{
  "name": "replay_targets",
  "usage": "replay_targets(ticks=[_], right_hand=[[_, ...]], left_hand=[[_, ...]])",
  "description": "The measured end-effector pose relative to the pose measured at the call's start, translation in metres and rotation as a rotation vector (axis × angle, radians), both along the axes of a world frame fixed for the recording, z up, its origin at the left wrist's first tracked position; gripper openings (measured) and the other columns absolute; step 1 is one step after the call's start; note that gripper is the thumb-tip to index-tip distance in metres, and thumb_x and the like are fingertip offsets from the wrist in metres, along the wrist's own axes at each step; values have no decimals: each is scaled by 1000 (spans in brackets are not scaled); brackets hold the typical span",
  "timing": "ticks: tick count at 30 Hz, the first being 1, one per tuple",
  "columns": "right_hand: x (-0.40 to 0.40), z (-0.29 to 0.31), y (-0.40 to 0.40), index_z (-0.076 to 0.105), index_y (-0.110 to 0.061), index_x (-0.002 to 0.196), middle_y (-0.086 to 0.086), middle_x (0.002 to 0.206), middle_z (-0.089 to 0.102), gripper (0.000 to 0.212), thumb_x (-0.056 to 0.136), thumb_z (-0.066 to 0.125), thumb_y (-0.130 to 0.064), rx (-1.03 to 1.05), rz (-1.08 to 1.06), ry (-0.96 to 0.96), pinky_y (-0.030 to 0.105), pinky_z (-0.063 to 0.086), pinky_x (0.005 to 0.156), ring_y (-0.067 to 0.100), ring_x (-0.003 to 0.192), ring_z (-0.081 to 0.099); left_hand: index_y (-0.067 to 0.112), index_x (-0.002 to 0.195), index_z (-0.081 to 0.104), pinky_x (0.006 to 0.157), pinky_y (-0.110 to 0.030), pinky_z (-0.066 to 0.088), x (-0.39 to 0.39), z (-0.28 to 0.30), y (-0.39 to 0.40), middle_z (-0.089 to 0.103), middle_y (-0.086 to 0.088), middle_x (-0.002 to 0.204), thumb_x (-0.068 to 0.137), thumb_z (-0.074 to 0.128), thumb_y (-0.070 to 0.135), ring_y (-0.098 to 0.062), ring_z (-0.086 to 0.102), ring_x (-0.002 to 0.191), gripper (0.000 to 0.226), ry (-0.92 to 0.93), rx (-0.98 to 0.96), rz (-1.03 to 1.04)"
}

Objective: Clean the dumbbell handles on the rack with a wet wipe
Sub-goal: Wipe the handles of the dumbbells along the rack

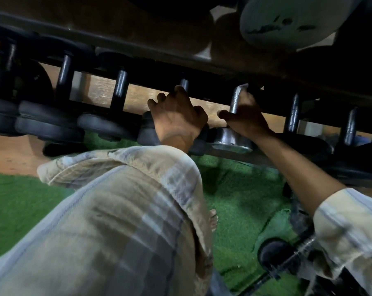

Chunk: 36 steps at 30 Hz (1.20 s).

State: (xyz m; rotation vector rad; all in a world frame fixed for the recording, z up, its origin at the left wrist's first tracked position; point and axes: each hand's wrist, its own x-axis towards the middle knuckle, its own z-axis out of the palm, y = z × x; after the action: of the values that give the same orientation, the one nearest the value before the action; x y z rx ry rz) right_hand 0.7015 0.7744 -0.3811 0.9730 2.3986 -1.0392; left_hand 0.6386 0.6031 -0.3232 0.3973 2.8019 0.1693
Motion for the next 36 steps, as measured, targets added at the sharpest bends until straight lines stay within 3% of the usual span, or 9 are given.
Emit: replay_targets(ticks=[3,6,10,13,16,20,28,33,36], right_hand=[[-13,1,14,64,-5,113,16,112,64,65,56,79,-32,-312,-368,110,34,51,79,26,98,64],[-11,6,30,61,-15,69,7,84,64,12,59,68,-12,-690,-724,215,30,49,71,23,76,70],[-15,8,35,60,-2,105,18,104,65,58,51,64,-22,-1023,-889,192,41,48,93,31,90,67],[-25,15,26,60,-2,103,13,91,68,37,74,49,-22,-959,-858,138,43,39,101,26,89,61],[-27,18,19,49,-8,78,9,79,49,11,74,47,-18,-987,-829,99,30,39,68,23,68,47],[-3,17,20,53,-14,66,6,61,46,13,69,54,-26,-663,-534,-60,23,32,47,19,50,44],[13,29,17,59,-6,76,10,77,61,22,85,58,-26,-172,-32,-253,30,41,58,23,68,57],[21,53,-8,60,-11,117,17,120,59,38,97,42,-38,180,400,-357,42,47,85,36,104,58],[36,66,-28,62,-7,109,20,112,63,32,101,37,-24,509,677,-193,47,48,88,43,103,58]], left_hand=[[15,109,56,97,-47,38,1,2,0,69,-11,103,85,53,44,-34,61,103,37,1,-4,-3],[16,109,56,96,-46,38,1,2,1,69,-11,102,86,52,44,-34,61,102,37,2,-9,-10],[16,106,57,95,-46,39,1,2,1,70,-11,102,85,52,45,-34,62,101,36,6,-11,-8],[16,106,57,95,-46,39,0,2,1,70,-10,102,84,52,45,-34,62,101,36,4,-5,-8],[16,107,57,96,-47,39,0,1,0,70,-10,102,84,52,45,-34,62,102,38,0,-4,-6],[15,108,58,96,-46,38,0,1,0,70,-10,104,85,53,45,-34,61,103,38,2,-2,-6],[15,107,58,95,-46,38,0,2,1,70,-10,103,85,52,44,-34,61,102,37,8,-2,-3],[14,109,59,96,-46,38,1,2,1,71,-10,105,85,53,44,-35,61,104,39,8,-5,-4],[14,110,58,97,-47,38,1,2,1,71,-10,105,85,52,44,-34,61,104,39,4,-8,-1]])
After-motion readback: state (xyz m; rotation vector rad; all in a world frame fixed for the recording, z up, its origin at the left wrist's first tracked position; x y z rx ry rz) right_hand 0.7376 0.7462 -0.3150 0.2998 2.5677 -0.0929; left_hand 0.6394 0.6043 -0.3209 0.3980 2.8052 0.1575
